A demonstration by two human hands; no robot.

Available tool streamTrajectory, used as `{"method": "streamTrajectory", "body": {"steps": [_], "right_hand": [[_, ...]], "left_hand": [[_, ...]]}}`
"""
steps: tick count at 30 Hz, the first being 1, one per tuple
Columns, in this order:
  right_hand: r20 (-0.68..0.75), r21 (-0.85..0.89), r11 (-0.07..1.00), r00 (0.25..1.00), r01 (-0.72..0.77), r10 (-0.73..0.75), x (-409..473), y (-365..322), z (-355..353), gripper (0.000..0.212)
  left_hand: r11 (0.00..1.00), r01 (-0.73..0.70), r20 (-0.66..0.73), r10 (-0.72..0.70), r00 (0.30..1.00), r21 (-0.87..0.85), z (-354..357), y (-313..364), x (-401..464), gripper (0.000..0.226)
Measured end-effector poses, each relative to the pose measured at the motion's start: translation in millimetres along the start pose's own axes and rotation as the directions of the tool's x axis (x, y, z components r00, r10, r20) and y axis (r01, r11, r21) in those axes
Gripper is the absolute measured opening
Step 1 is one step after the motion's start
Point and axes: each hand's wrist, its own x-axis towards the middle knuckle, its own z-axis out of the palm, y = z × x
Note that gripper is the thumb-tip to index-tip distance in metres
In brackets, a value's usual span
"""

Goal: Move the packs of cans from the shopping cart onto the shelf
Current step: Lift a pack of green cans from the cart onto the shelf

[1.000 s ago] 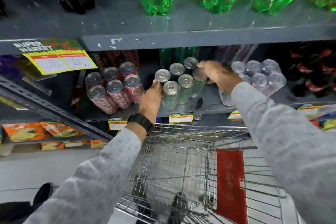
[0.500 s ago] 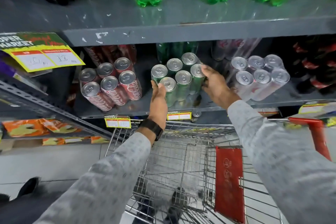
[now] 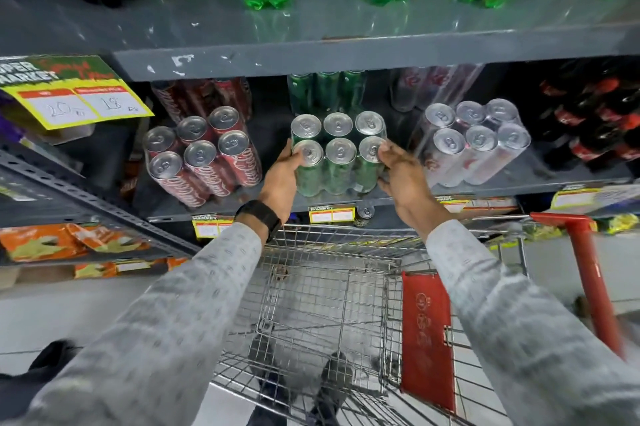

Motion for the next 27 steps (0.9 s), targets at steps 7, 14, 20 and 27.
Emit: {"method": "streamTrajectory", "body": {"steps": [7,14,20,27], "right_hand": [[0.013,-0.021,1.000,1.000,-0.006,0.006,1,2,-2,0.039],[0.011,0.001,1.000,1.000,-0.016,0.016,7,3,-3,0.036],[0.008,-0.009,1.000,1.000,0.001,-0.001,2,5,-1,0.045],[0.004,-0.039,0.999,1.000,-0.006,0.007,1,1,0,0.042]], "left_hand": [[1.000,-0.004,0.021,0.004,1.000,0.023,1,1,-8,0.049],[0.999,0.001,-0.009,-0.002,1.000,-0.034,4,-2,-12,0.049],[0.999,0.003,-0.035,-0.004,0.999,-0.038,4,-2,-12,0.049],[0.999,0.004,-0.019,-0.005,1.000,-0.048,1,-5,-9,0.048]]}}
